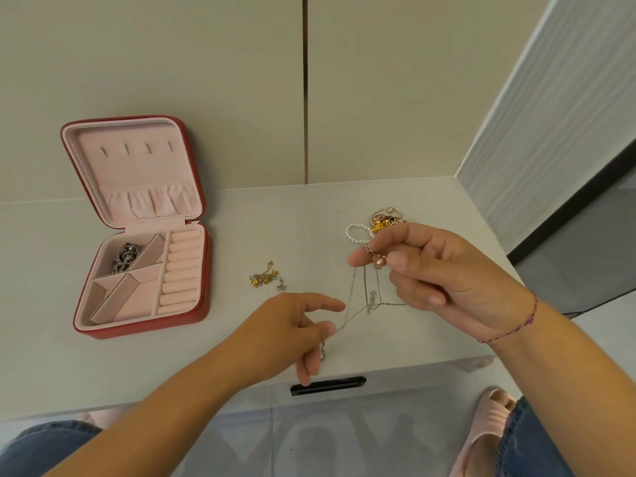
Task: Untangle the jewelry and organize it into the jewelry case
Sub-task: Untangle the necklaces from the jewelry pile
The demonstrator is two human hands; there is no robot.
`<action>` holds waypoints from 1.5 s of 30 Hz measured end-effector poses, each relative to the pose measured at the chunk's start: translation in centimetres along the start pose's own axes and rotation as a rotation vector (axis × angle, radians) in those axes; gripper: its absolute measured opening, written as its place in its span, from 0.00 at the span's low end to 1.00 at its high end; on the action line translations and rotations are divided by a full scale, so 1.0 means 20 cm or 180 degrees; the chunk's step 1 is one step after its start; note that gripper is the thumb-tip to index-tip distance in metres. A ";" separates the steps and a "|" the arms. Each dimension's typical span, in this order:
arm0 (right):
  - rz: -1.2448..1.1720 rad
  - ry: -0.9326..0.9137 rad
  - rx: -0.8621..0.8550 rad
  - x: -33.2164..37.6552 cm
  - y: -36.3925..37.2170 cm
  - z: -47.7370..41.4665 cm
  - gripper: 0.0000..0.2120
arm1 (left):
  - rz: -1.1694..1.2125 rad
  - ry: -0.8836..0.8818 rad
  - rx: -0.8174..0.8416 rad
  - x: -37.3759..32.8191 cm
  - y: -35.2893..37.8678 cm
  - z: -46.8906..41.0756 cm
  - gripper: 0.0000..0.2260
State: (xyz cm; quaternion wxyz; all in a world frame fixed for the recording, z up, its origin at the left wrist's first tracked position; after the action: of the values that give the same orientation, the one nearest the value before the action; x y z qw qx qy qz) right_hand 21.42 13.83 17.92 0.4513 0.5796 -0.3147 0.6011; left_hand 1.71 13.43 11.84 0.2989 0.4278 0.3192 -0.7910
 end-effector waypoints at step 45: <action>-0.0207 0.0222 -0.0123 -0.05 -0.01 -0.02 0.06 | -0.0723 0.0342 -0.0388 -0.02 0.02 -0.03 0.26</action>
State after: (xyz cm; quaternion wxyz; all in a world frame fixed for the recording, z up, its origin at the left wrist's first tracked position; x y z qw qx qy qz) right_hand 21.36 14.07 16.96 0.4924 0.5594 -0.2912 0.5998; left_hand 2.37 13.71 11.80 0.2153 0.4116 0.4286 -0.7749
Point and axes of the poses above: each hand's wrist, its own z-axis away from the middle knuckle, its own y-axis out of the palm, x = y × z, the point moved 2 cm from there along -z, towards the middle knuckle, and after that the axes turned 6 degrees about z, right-handed, at the moved point
